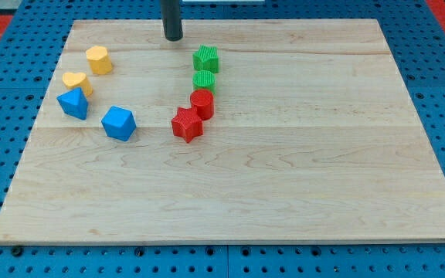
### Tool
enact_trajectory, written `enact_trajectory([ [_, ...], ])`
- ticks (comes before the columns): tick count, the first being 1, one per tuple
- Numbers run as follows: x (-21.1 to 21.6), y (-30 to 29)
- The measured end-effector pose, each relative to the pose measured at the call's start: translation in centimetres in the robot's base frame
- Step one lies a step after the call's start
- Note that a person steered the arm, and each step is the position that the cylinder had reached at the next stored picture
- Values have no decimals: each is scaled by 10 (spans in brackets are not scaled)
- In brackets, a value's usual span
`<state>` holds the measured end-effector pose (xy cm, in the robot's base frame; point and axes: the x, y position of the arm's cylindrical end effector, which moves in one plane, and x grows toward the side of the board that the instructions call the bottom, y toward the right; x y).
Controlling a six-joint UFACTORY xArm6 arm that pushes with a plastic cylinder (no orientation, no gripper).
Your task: Nudge the green star a bit down
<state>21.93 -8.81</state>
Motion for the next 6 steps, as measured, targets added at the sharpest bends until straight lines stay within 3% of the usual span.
enact_trajectory([
  [1, -3, -4],
  [2, 44, 25],
  [6, 39, 24],
])
